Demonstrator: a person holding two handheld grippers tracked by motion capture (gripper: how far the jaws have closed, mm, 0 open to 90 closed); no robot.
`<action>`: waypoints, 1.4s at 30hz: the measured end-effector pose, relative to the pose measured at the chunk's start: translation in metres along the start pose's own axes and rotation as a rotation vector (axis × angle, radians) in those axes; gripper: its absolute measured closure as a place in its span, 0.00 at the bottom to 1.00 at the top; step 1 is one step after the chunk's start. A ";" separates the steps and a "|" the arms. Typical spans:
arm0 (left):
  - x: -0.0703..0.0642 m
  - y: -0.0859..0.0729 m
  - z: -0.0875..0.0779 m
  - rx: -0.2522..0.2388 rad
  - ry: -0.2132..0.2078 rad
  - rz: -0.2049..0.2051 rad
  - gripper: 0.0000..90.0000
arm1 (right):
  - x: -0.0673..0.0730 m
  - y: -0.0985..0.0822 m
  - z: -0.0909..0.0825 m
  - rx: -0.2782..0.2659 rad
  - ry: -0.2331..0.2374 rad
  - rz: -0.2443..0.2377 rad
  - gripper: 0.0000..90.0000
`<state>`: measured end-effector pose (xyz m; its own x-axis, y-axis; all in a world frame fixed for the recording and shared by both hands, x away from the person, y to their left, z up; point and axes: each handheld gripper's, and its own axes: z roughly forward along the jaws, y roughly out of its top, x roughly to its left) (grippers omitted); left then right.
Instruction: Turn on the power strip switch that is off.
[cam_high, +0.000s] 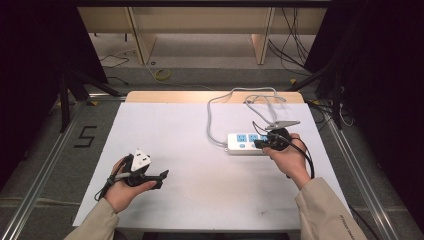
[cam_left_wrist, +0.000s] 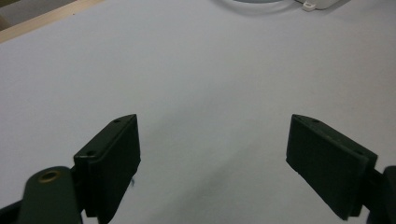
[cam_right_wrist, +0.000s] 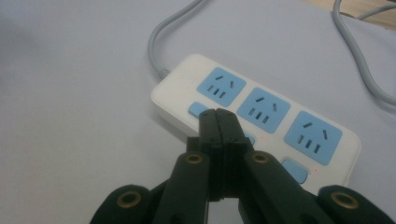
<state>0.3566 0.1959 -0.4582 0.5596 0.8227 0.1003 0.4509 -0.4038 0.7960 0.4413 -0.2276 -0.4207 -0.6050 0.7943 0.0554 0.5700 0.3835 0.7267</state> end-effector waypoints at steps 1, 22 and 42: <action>0.000 0.000 0.000 -0.001 0.000 -0.001 0.19 | 0.000 0.001 0.000 0.001 0.001 -0.001 1.00; 0.000 0.000 0.000 -0.001 0.002 -0.005 0.19 | 0.000 0.021 0.018 0.075 0.005 0.011 1.00; 0.000 0.000 0.002 0.009 0.000 -0.004 0.19 | -0.002 0.031 0.028 0.119 0.013 0.032 1.00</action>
<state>0.3582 0.1947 -0.4594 0.5574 0.8245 0.0972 0.4595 -0.4039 0.7910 0.4757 -0.2037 -0.4171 -0.5927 0.8008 0.0866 0.6503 0.4123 0.6380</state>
